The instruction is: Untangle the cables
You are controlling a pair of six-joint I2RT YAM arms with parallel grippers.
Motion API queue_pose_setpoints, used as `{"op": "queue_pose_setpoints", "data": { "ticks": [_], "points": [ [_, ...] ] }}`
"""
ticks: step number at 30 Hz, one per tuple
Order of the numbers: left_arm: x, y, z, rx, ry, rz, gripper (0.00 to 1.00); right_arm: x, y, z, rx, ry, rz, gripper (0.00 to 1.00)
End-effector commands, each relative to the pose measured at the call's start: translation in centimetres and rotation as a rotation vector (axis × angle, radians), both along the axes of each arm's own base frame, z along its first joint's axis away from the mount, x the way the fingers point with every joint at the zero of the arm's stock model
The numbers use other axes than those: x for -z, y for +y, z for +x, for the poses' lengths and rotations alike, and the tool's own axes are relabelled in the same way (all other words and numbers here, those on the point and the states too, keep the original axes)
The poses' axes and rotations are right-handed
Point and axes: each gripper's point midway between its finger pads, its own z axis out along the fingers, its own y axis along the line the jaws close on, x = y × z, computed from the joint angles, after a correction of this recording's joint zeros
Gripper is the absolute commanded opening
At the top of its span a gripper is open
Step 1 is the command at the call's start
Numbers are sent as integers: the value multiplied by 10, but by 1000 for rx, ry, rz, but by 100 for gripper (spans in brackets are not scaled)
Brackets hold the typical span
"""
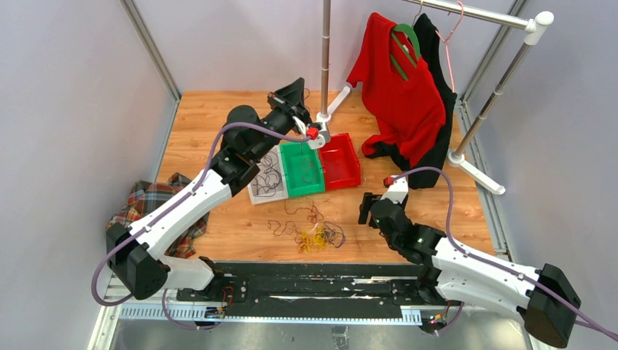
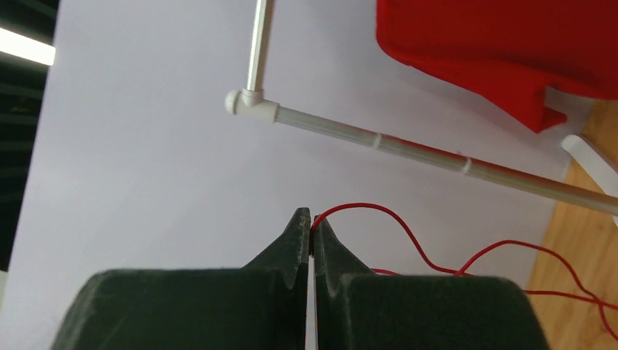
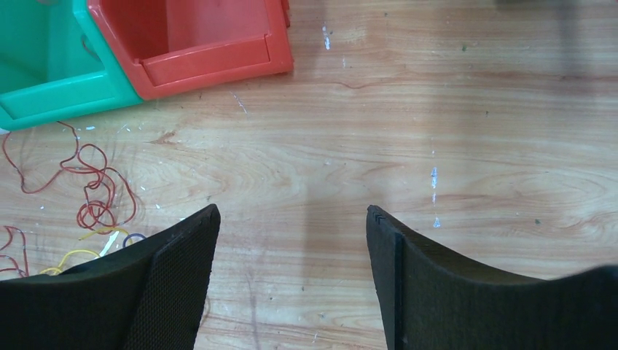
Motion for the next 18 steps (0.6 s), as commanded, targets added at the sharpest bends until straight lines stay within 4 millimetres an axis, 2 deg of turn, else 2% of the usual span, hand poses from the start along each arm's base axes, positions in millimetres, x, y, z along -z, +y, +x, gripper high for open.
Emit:
{"op": "queue_pose_setpoints", "data": {
  "ticks": [1, 8, 12, 18],
  "points": [
    [12, 5, 7, -24, -21, 11, 1, -11, -13, 0, 39, -20, 3, 73],
    [24, 8, 14, -51, 3, 15, 0, -11, -16, -3, 42, -26, 18, 72],
    [18, 21, 20, -98, 14, -19, 0, -8, -14, -4, 39, -13, 22, 72],
    [52, 30, 18, -101, 68, 61, 0, -7, -12, -2, 36, -7, 18, 71]
  ]
}}
